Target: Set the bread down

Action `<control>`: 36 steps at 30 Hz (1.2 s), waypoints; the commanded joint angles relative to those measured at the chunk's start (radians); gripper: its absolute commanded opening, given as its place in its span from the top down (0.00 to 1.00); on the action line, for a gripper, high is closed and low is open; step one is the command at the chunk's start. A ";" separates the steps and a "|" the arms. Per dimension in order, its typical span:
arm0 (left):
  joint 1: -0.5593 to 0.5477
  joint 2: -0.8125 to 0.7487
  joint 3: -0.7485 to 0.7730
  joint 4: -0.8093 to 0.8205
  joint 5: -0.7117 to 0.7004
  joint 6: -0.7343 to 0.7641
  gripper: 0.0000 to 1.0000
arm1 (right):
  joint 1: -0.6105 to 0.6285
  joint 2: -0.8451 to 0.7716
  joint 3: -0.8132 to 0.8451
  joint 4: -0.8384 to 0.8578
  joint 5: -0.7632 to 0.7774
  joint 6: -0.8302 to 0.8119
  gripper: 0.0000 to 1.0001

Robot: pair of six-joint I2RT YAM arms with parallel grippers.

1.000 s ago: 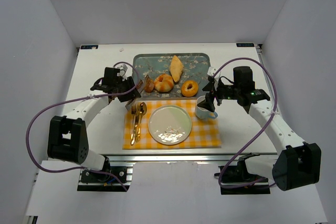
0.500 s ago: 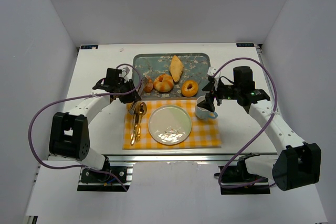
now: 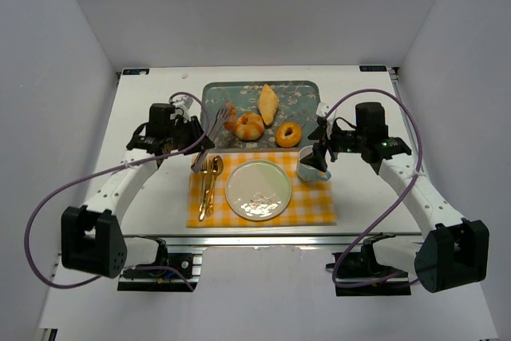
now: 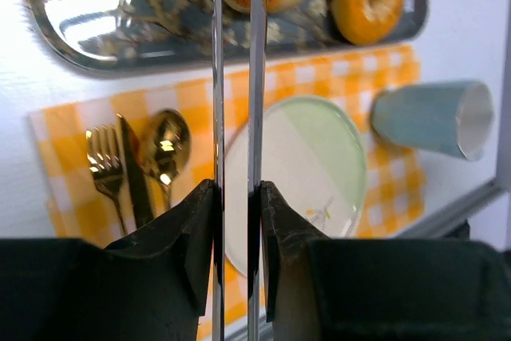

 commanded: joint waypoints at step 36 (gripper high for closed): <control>-0.228 -0.295 -0.096 -0.303 0.052 -0.055 0.46 | -0.010 -0.041 -0.016 -0.003 -0.023 -0.012 0.12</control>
